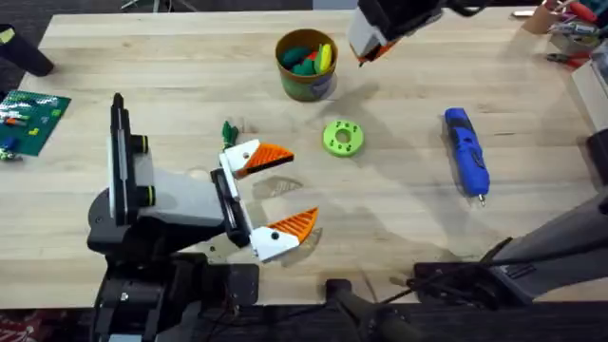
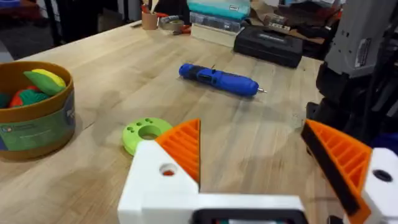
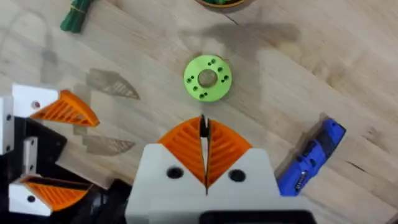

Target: Pick up the gripper from the table and insert it into the empty holder that is missing its gripper. Then pick up a screw, insert it into the mounting hole, and use the screwdriver to tighten it. Finally, clean up the table by picking up the vegetable and placing it into the bucket.

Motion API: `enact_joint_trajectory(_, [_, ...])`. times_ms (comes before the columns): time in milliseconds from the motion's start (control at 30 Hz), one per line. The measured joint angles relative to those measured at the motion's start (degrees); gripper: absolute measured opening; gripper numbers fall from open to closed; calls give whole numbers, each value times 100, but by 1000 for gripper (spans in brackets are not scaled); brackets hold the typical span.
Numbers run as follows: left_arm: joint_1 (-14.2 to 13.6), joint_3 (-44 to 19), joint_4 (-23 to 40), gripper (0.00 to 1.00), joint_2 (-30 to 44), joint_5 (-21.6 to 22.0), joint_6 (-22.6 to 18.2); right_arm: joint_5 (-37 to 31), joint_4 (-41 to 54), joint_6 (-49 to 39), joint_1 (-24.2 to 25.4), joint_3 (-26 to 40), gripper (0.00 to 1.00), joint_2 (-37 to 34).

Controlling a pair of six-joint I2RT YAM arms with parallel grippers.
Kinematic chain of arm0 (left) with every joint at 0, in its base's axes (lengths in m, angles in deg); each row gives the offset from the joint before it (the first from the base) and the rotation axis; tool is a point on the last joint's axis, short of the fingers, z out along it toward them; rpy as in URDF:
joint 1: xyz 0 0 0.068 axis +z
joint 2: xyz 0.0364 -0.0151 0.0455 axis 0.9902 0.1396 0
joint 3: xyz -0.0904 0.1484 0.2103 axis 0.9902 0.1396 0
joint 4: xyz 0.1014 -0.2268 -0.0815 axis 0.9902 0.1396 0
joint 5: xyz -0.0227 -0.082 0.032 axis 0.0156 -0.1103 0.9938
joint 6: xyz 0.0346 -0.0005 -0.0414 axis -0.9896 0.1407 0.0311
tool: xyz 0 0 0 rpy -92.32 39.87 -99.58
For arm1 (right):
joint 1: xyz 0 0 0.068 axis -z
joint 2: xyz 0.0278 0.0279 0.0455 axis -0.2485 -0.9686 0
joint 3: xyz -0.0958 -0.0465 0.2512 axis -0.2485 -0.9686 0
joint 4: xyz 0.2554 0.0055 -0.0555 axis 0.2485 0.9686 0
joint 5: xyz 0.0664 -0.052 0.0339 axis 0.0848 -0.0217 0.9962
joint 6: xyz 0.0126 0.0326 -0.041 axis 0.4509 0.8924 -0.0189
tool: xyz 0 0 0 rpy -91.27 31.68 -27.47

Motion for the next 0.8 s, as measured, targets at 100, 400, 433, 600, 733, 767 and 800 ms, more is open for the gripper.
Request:
enact_joint_trajectory(100, [0, 0, 0, 986, 0, 0, 0, 0, 113, -187, -40, 54, 6, 3])
enact_joint_trajectory(400, [0, 0, 0, 986, 0, 0, 0, 0, -128, -746, -780, 54, 6, 3])
enact_joint_trajectory(433, [0, 0, 0, 986, -1, 0, 0, 0, -186, -805, -892, 54, 6, 3])
enact_joint_trajectory(600, [0, 0, 0, 986, -1, 0, 0, 0, -513, -1128, -1460, 54, 6, 3])
enact_joint_trajectory(733, [0, 0, 0, 986, 1, 0, 0, 0, -735, -1371, -1827, 54, 6, 3])
enact_joint_trajectory(767, [0, 0, 0, 986, 1, 0, 0, 2, -789, -1417, -1906, 54, 6, 3])
enact_joint_trajectory(800, [0, 0, 0, 986, 0, 0, 0, 0, -836, -1446, -1984, 54, 6, 3])
